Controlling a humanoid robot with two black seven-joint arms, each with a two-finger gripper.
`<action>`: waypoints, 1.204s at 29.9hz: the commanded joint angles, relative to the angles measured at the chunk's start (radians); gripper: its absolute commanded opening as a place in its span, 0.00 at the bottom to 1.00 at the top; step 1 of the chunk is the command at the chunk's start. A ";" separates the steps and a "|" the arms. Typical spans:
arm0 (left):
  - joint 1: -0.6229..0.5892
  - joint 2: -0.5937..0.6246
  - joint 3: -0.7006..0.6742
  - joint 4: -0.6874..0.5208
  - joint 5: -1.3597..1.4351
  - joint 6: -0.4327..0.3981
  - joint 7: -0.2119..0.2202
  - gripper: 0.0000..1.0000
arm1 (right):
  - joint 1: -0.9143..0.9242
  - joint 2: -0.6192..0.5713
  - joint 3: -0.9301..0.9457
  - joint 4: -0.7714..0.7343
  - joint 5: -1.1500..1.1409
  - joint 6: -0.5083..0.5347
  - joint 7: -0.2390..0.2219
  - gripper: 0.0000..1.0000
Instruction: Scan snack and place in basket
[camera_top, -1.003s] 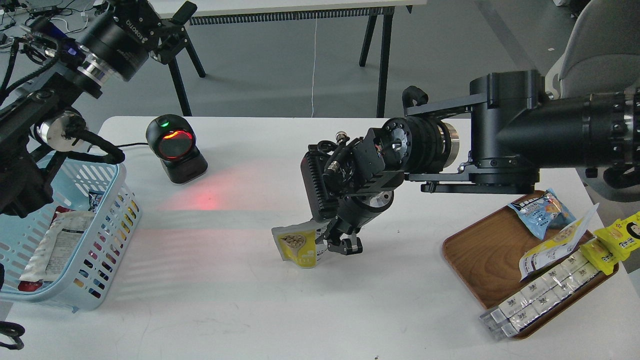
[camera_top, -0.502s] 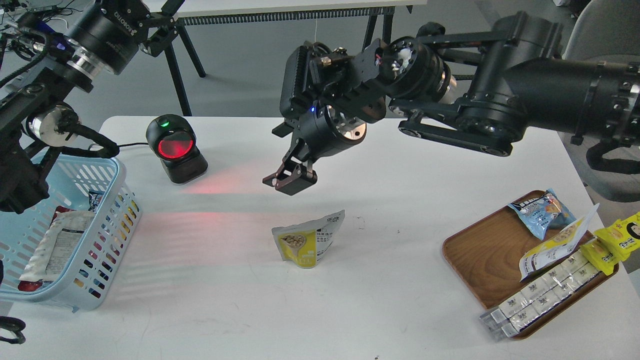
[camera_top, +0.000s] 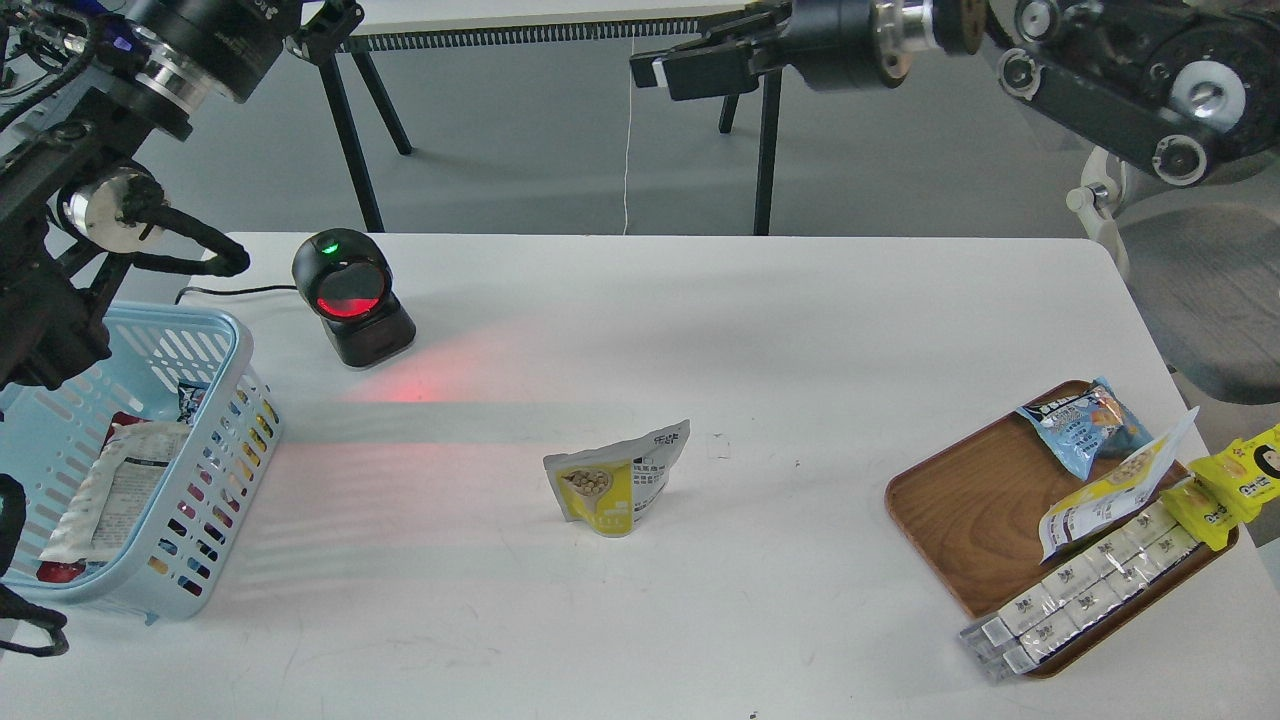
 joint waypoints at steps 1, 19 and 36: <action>-0.067 0.001 0.006 -0.011 0.039 0.000 0.000 1.00 | -0.035 -0.062 -0.001 -0.021 0.248 -0.011 0.000 0.97; -0.140 0.035 -0.315 -0.115 0.014 0.000 0.000 1.00 | -0.120 -0.173 0.018 0.060 0.528 -0.092 0.000 0.97; -0.165 0.044 -0.364 -0.045 0.037 0.000 0.000 0.99 | -0.130 -0.168 0.019 0.055 0.530 -0.131 0.000 0.97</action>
